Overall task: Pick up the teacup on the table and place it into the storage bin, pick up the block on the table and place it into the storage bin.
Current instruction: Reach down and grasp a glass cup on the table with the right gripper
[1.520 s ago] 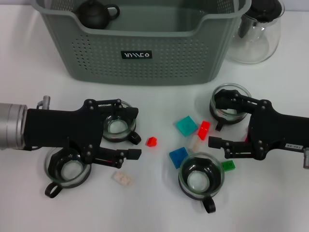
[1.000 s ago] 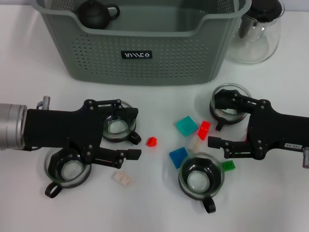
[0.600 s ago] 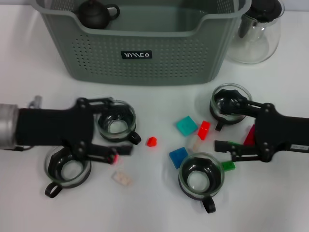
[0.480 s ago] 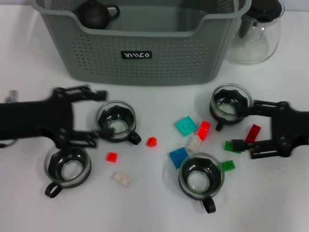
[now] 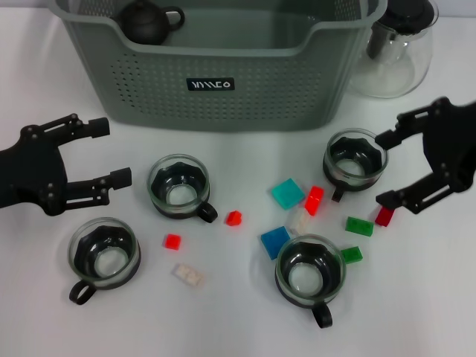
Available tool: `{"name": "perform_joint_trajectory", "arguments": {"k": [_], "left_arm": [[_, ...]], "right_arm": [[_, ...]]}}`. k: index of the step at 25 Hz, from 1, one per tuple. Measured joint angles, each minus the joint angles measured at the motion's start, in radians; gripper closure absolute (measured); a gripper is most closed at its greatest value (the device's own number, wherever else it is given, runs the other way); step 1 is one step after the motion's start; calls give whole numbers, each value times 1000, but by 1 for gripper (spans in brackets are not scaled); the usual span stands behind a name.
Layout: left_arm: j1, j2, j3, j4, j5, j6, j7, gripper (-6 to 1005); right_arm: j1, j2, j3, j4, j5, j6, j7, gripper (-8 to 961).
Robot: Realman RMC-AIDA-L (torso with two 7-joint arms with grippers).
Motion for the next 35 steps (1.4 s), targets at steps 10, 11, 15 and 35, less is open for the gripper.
{"name": "perform_joint_trajectory", "arguments": {"k": [10, 11, 15, 35], "left_arm": [[11, -10, -4, -9, 0, -4, 7, 139], [11, -10, -4, -11, 0, -7, 7, 139], [11, -12, -3, -21, 0, -16, 7, 139], [7, -12, -1, -37, -2, -30, 22, 139]], "right_arm": [[107, 6, -297, 71, -231, 157, 183, 77], [105, 6, -316, 85, -229, 177, 185, 83], [99, 6, -363, 151, -234, 252, 196, 106], [87, 5, -426, 302, -225, 409, 222, 351]]}}
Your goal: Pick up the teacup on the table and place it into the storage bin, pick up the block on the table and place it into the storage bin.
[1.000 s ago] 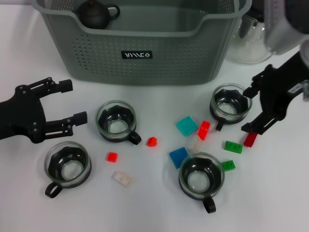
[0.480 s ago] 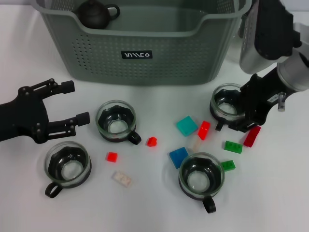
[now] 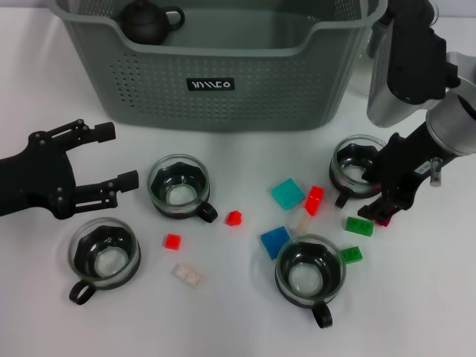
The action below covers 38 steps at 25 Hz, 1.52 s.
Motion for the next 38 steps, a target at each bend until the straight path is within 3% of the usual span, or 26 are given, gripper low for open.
{"name": "perform_joint_trajectory", "arguments": {"k": [13, 22, 24, 30, 35, 37, 38], "left_arm": [[0, 0, -2, -10, 0, -13, 0, 139], [-1, 0, -4, -9, 0, -13, 0, 139], [1, 0, -4, -9, 0, -13, 0, 139], [8, 0, -4, -9, -2, -14, 0, 140], [18, -1, -25, -9, -5, -30, 0, 140], [20, -1, -38, -10, -4, -31, 0, 140], [22, -2, -45, -10, -3, -31, 0, 140]], "right_arm": [[-3, -3, -25, 15, -7, 45, 2, 434], [1, -2, -4, 10, -2, 19, 27, 814], [1, -3, 33, -10, 9, -10, 24, 889], [-5, -9, 242, -121, 147, -175, -41, 901], [-12, -14, 447, -179, 447, -358, -129, 902], [-20, -12, 496, -203, 555, -371, -132, 902], [-32, -3, 509, -237, 628, -316, -124, 902]]}}
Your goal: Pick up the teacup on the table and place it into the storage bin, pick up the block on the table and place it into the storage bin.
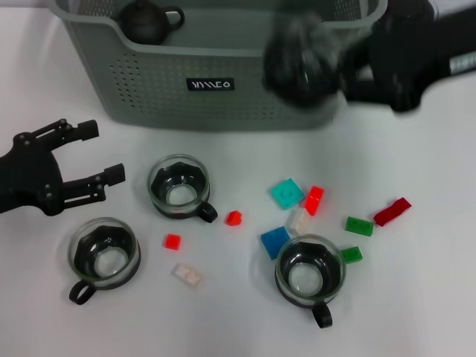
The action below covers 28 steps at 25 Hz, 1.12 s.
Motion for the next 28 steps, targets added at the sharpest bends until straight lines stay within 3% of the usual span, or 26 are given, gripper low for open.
{"name": "perform_joint_trajectory", "arguments": {"k": [3, 8, 10, 13, 17, 19, 23, 28], "left_arm": [[1, 0, -11, -6, 1, 0, 0, 140], [1, -3, -12, -15, -3, 0, 0, 140], [2, -7, -13, -15, -3, 0, 0, 140], [6, -13, -13, -15, -4, 0, 0, 140], [14, -21, -13, -17, -6, 0, 0, 140], [17, -23, -13, -17, -6, 0, 0, 139], [18, -25, -13, -25, -6, -5, 0, 139], [14, -25, -13, -29, -3, -20, 0, 139]], "right_arm": [[-5, 5, -32, -26, 53, 114, 21, 901], [64, 4, -241, -8, 38, 548, 173, 901], [134, 2, -329, 50, -72, 747, 310, 901], [304, 3, -396, 231, -326, 935, 538, 901], [525, -1, -374, 617, -526, 1078, 661, 901], [597, -5, -348, 771, -569, 1133, 668, 901], [622, -5, -337, 872, -620, 1153, 677, 902], [580, -10, -341, 887, -629, 1127, 679, 902]]}}
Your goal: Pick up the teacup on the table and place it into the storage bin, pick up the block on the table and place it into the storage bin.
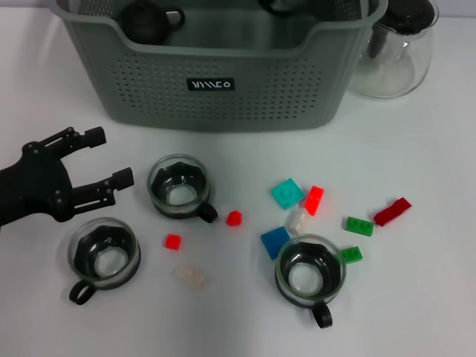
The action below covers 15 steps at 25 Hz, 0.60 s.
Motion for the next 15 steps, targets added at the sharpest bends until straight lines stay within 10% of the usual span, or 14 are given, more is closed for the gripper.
{"name": "perform_joint_trajectory", "arguments": {"k": [15], "left_arm": [[-6, 0, 2, -11, 0, -16, 2, 140]], "right_arm": [[-35, -9, 3, -4, 1, -45, 2, 866]]}}
